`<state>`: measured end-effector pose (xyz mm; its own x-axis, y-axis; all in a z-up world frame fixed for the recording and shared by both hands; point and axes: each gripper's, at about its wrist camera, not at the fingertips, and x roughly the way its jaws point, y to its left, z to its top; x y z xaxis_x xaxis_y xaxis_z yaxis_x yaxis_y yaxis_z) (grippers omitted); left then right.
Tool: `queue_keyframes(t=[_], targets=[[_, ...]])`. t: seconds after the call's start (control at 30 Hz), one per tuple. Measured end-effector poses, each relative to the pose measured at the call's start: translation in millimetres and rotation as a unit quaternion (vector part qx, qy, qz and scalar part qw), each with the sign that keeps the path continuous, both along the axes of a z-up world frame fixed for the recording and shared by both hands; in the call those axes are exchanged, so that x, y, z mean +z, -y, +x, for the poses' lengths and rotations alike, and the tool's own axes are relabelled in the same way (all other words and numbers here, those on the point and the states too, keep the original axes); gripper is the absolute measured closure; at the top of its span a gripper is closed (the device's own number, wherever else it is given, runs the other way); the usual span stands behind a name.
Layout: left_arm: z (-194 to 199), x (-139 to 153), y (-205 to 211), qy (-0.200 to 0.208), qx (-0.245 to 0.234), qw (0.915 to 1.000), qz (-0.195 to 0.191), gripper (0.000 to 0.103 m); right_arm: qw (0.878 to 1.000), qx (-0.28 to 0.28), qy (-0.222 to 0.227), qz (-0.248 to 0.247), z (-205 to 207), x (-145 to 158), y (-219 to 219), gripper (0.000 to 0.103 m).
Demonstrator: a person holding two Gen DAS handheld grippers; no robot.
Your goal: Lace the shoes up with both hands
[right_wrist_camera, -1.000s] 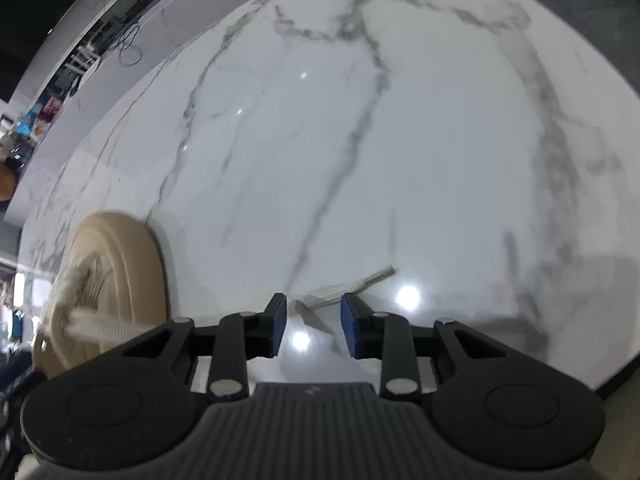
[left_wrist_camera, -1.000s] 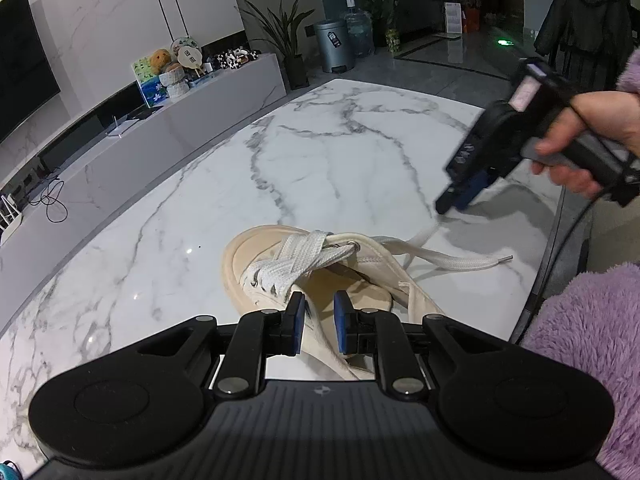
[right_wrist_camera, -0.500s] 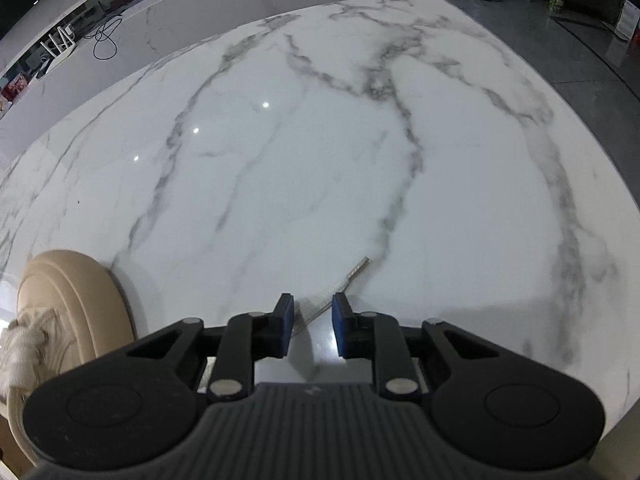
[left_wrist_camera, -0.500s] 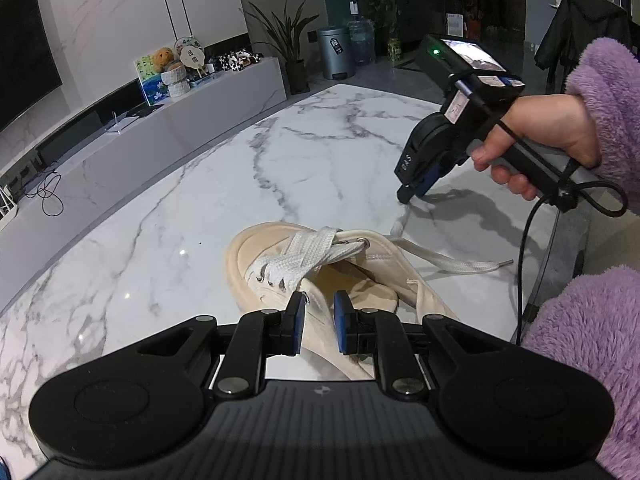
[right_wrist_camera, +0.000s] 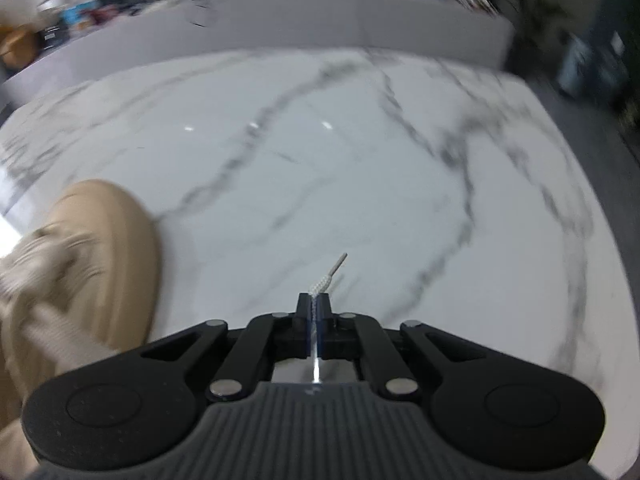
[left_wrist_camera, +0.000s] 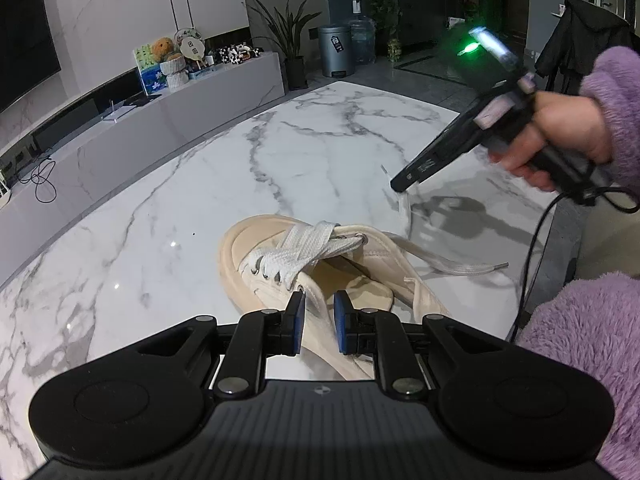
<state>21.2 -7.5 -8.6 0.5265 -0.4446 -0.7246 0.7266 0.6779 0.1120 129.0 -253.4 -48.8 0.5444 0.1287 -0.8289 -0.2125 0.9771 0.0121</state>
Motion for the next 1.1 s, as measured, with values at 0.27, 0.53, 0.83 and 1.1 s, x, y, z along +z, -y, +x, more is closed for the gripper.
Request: queue_keyframes(t=[0.27, 0.53, 0.83, 1.1], targets=[[-1, 0, 2, -0.003, 0.002, 1.0000, 0.000, 0.089, 0.982, 0.165, 0.087, -0.016, -45, 43, -20, 0.100], [1, 0, 1, -0.007, 0.011, 0.9999, -0.003, 0.096, 0.921, 0.360, 0.145, -0.047, -97, 78, -59, 0.100], [6, 1, -11, -0.030, 0.023, 0.9989, -0.029, 0.097, 0.857, 0.480, 0.152, -0.107, -123, 74, -105, 0.101], [17, -1, -29, -0.068, 0.028, 0.9942, -0.078, 0.097, 0.817, 0.539, 0.132, -0.159, -124, 53, -129, 0.101]])
